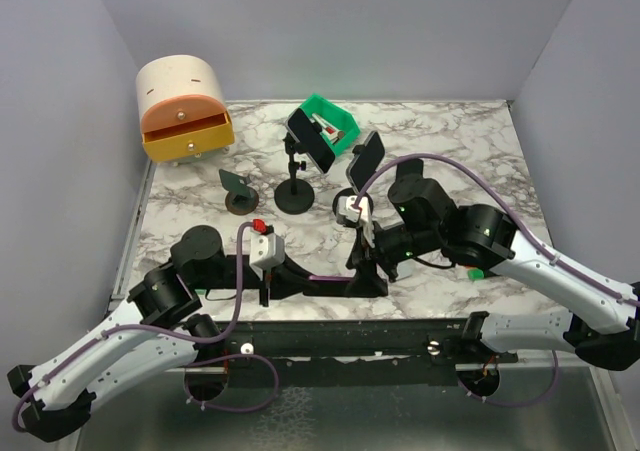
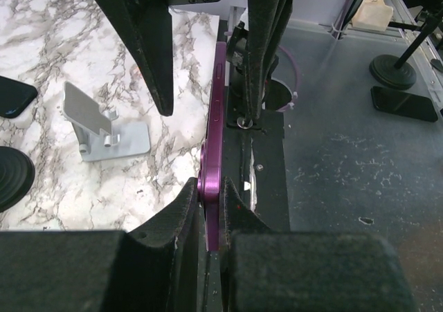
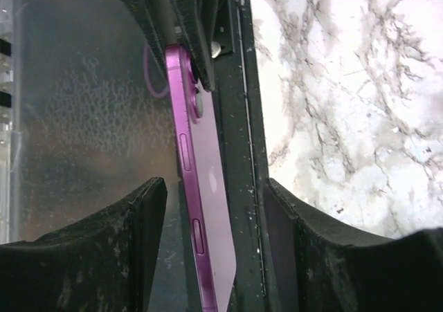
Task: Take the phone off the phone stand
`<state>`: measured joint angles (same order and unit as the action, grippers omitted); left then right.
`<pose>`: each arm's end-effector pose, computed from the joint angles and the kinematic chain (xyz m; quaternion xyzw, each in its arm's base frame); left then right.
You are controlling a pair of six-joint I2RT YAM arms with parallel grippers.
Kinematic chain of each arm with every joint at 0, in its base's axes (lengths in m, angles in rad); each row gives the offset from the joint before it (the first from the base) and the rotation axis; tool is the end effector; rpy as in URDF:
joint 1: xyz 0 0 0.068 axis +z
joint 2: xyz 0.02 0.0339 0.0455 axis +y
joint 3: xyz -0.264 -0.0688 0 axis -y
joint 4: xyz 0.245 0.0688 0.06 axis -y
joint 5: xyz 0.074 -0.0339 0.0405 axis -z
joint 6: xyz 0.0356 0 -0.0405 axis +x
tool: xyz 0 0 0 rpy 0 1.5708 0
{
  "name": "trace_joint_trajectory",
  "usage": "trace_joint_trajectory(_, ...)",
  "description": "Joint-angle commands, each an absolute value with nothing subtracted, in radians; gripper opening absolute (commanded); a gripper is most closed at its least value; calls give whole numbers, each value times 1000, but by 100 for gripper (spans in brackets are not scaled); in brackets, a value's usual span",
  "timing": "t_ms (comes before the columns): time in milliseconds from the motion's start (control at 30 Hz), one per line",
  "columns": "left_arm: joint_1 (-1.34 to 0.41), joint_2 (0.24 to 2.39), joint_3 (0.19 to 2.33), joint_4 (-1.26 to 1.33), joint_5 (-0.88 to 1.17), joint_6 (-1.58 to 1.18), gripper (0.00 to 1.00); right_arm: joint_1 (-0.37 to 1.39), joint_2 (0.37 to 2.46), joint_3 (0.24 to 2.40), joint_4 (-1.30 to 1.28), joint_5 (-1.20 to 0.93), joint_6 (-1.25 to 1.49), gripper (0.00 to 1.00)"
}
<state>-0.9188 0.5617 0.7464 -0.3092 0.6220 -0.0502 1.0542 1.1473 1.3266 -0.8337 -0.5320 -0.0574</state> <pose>0.0615 -0.1147 0.3453 0.4840 0.5623 -0.4965 0.4506 0.0954 0.2045 0.3932 -0.5553 0.6737 0.4111 0.2622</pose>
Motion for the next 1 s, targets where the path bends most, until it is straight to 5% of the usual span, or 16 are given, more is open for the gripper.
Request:
trace_joint_trajectory(0, -922, 572, 801, -249, 645, -81, 0, 1064, 1130, 1307, -846, -417, -76, 65)
trace_joint_trajectory(333, -922, 581, 805, -235, 636, -134, 0, 1073, 1101, 1267, -823, -358, -110, 60)
trace_joint_trajectory(667, -922, 590, 795, -200, 653, -155, 0, 1075, 1083, 1252, -813, -405, -121, 30)
trace_joint_trajectory(800, -922, 581, 784, -181, 639, -158, 0, 1075, 1075, 1241, -801, -428, -123, 2)
trace_joint_trajectory(967, -922, 550, 761, -152, 601, -158, 44, 1075, 1058, 1230, -783, -448, -118, 0)
